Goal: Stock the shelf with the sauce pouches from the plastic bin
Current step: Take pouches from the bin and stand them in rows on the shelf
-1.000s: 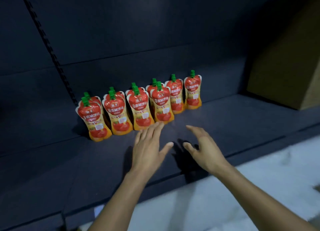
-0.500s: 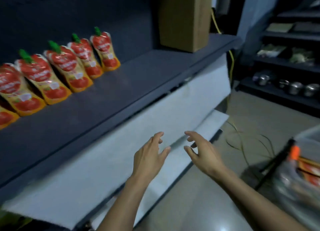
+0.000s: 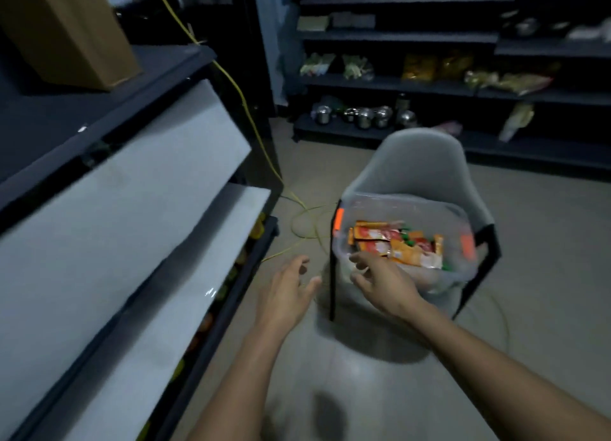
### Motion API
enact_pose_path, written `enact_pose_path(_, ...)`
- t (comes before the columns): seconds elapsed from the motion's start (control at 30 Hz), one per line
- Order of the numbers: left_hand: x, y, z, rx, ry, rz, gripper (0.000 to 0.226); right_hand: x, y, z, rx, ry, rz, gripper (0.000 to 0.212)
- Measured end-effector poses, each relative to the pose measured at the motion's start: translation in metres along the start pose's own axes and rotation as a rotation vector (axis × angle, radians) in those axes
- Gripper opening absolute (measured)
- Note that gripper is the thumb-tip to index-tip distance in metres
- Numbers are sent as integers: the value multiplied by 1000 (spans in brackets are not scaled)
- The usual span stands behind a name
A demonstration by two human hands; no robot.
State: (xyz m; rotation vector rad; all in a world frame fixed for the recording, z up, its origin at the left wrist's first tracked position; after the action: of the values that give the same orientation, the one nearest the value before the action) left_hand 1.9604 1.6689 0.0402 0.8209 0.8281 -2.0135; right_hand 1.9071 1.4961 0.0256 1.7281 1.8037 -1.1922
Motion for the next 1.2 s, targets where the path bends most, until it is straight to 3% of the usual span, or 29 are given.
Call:
enact_pose_path(0.23,90,68,72,44,-113,-189,41,-40,-6,134,205,152,31,31)
enact_pose_path(0.63,192,267,70,-28,-124,-496,35,-35,97,295,602,554,45,21)
enact_pose_path(0.8,236,335,42,-98,-114,-562,45,3,145,343,857,840,57,17)
enact_pose_path(0.93,259,377,29,-60,52,-554,49,49,171,366,1085,1232,79,13)
enact_pose_path(1.07,279,408,19,24,211,-541,54,72,192,384,1206,1278,75,32)
enact_pose_path(1.2,301,430,13,104,440,-579,66,94,210,414,1256,1196,16,77)
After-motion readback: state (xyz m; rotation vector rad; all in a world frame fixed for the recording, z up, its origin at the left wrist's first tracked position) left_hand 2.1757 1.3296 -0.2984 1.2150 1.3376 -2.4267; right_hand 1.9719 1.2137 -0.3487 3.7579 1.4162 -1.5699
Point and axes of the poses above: each hand's wrist, its own y-axis towards the middle knuckle, its own x-axis out of the palm, z = x × y, the point moved 10 cm from there along y, towards the middle knuckle, and after that the axes turned 12 degrees about -z, right-handed, at the moved point
